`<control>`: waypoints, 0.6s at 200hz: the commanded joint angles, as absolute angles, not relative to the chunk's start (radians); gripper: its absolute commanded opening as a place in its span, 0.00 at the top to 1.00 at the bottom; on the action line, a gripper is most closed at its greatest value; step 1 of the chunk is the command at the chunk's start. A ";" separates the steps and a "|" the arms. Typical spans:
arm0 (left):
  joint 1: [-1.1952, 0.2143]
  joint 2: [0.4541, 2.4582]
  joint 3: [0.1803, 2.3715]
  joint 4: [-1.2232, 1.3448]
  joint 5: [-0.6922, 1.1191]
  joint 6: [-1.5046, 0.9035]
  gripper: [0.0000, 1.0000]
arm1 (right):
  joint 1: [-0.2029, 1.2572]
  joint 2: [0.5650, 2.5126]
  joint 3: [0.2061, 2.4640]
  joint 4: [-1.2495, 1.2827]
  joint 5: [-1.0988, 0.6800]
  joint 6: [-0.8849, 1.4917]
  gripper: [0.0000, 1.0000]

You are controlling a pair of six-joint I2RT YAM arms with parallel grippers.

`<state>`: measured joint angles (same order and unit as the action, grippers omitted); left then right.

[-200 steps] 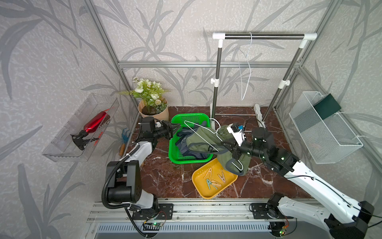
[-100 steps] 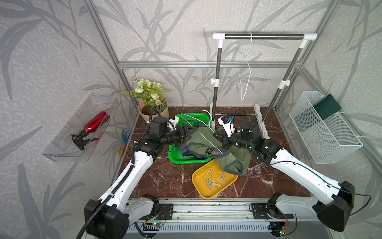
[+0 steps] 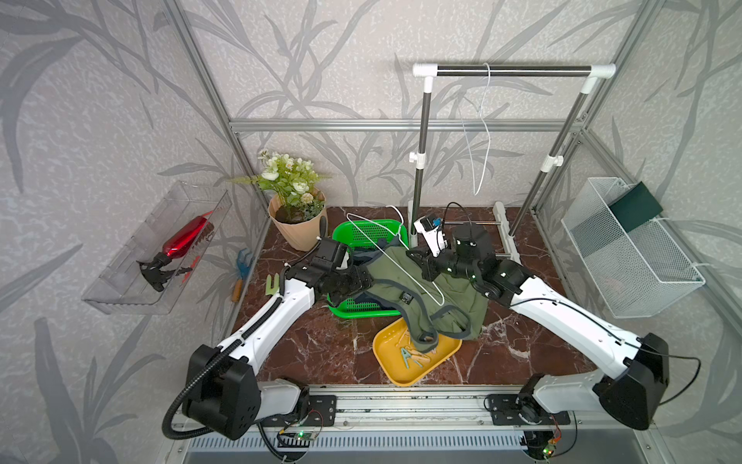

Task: Remove the clothespins securing tank tops to the hanger
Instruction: Remove the tank top from the hanger, then place the tank top in the basket.

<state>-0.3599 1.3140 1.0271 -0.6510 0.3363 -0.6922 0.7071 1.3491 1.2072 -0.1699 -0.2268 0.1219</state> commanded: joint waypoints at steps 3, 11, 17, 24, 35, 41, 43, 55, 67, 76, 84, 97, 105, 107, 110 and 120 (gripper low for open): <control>-0.384 1.336 1.104 -0.703 0.226 -0.609 0.09 | 0.710 1.328 1.249 -0.166 -0.188 0.094 1.00; -0.389 1.351 1.114 -0.698 0.212 -0.600 0.09 | 0.708 1.326 1.270 -0.192 -0.174 0.081 1.00; -0.393 1.362 1.123 -0.697 0.203 -0.595 0.08 | 0.706 1.323 1.284 -0.211 -0.168 0.074 1.00; -0.395 1.377 1.132 -0.692 0.190 -0.589 0.06 | 0.701 1.316 1.297 -0.229 -0.161 0.066 1.00; -0.399 1.404 1.147 -0.680 0.179 -0.580 0.05 | 0.692 1.296 1.302 -0.253 -0.150 0.059 1.00; -0.399 1.421 1.158 -0.679 0.174 -0.573 0.04 | 0.684 1.283 1.300 -0.265 -0.145 0.058 1.00; -0.399 1.428 1.162 -0.678 0.173 -0.572 0.03 | 0.681 1.280 1.299 -0.270 -0.144 0.058 1.00; -0.399 1.471 1.182 -0.666 0.172 -0.566 0.02 | 0.664 1.249 1.282 -0.290 -0.139 0.059 1.00; -0.400 1.518 1.208 -0.661 0.185 -0.560 0.03 | 0.648 1.216 1.253 -0.304 -0.137 0.063 1.00; -0.400 1.555 1.226 -0.656 0.197 -0.558 0.03 | 0.637 1.188 1.232 -0.312 -0.135 0.064 1.00; -0.401 1.586 1.246 -0.661 0.207 -0.556 0.05 | 0.628 1.166 1.210 -0.318 -0.132 0.066 1.00; -0.401 1.625 1.279 -0.680 0.225 -0.550 0.24 | 0.618 1.132 1.179 -0.332 -0.128 0.069 1.00; -0.403 1.626 1.283 -0.672 0.232 -0.554 0.49 | 0.612 1.113 1.162 -0.341 -0.124 0.068 1.00; -0.403 1.624 1.284 -0.669 0.232 -0.555 0.56 | 0.610 1.109 1.157 -0.344 -0.123 0.069 1.00; -0.403 1.622 1.284 -0.665 0.232 -0.558 0.63 | 0.607 1.102 1.153 -0.348 -0.123 0.067 1.00; -0.403 1.612 1.300 -0.666 0.242 -0.562 0.83 | 0.600 1.083 1.138 -0.357 -0.120 0.066 1.00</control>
<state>-0.3988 1.6348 1.2495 -0.6552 0.2272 -0.5751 0.6151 1.1286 1.1778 -0.3119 -0.1379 0.0761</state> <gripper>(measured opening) 0.489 0.060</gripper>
